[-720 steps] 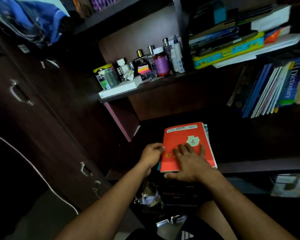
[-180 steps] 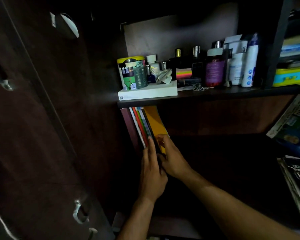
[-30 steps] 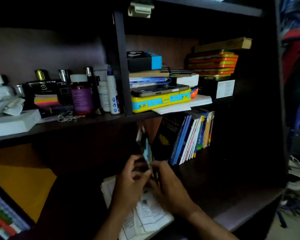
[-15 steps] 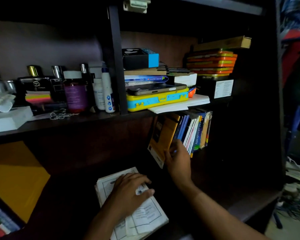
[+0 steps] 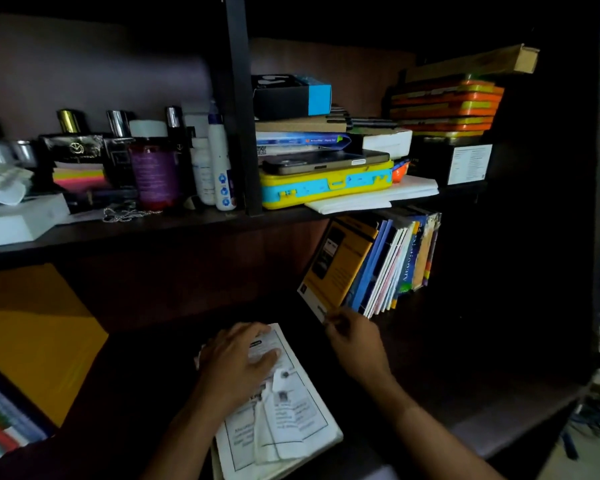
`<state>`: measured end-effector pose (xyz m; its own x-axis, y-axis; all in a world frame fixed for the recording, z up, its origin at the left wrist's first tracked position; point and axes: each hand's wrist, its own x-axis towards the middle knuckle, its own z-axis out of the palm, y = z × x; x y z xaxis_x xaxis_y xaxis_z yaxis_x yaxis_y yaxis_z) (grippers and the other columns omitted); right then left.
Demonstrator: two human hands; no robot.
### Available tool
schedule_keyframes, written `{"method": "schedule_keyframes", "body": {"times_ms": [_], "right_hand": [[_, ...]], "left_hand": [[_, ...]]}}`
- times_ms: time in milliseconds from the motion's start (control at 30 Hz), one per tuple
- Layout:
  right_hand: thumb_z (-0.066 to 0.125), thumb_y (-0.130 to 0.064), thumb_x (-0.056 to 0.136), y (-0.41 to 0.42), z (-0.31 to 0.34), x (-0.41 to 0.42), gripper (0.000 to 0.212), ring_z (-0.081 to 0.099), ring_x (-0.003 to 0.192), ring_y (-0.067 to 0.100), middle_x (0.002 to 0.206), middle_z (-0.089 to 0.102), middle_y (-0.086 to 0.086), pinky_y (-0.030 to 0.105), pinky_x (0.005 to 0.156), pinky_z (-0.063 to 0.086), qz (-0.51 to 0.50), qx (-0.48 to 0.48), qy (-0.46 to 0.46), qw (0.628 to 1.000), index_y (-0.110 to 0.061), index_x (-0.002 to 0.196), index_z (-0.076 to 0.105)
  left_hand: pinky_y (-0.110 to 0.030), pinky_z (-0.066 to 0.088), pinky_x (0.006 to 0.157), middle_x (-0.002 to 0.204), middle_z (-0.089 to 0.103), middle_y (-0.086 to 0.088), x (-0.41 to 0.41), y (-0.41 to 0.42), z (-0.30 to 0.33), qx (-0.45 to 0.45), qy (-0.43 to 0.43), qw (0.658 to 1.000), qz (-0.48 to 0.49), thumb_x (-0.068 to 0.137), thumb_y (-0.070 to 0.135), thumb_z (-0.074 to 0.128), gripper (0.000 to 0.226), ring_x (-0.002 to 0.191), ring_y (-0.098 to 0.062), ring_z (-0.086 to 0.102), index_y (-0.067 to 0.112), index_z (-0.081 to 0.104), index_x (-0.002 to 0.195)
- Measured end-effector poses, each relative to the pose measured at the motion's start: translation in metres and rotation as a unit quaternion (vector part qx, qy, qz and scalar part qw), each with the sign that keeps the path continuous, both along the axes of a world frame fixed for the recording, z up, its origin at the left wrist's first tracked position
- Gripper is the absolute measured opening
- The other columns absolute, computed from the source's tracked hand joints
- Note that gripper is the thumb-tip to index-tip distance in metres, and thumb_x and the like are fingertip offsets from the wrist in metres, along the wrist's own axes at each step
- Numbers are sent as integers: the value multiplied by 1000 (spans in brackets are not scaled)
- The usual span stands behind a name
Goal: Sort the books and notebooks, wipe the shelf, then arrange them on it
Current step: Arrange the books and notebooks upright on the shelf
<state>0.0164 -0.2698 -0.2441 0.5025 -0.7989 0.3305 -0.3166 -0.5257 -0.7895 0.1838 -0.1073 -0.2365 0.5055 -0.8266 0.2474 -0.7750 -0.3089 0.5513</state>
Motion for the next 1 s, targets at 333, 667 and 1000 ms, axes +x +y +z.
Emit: {"method": "schedule_keyframes", "body": {"times_ms": [333, 667, 1000], "right_hand": [[40, -53, 105, 5, -2, 13, 64, 42, 140, 29, 157, 42, 8, 44, 114, 35, 80, -81, 155, 981, -20, 157, 27], [59, -72, 84, 16, 4, 2, 45, 66, 81, 0, 91, 71, -14, 31, 74, 56, 166, -56, 116, 978, -33, 103, 70], [67, -26, 93, 7, 14, -4, 24, 76, 83, 26, 98, 77, 11, 36, 71, 61, 230, 257, -156, 926, -9, 110, 68]], "left_hand": [[-50, 15, 120, 140, 45, 18, -4, -7, -2, 69, -49, 993, 83, 88, 75, 49, 58, 136, -16, 42, 44, 49, 137], [-50, 36, 108, 131, 54, 7, 6, 1, 8, 48, -13, 988, 147, 87, 57, 67, 50, 128, -22, 52, 42, 53, 133], [-40, 43, 108, 148, 43, 6, -13, -9, 11, -235, 113, 961, 95, 85, 50, 76, 76, 134, -11, 44, 41, 40, 151]]}}
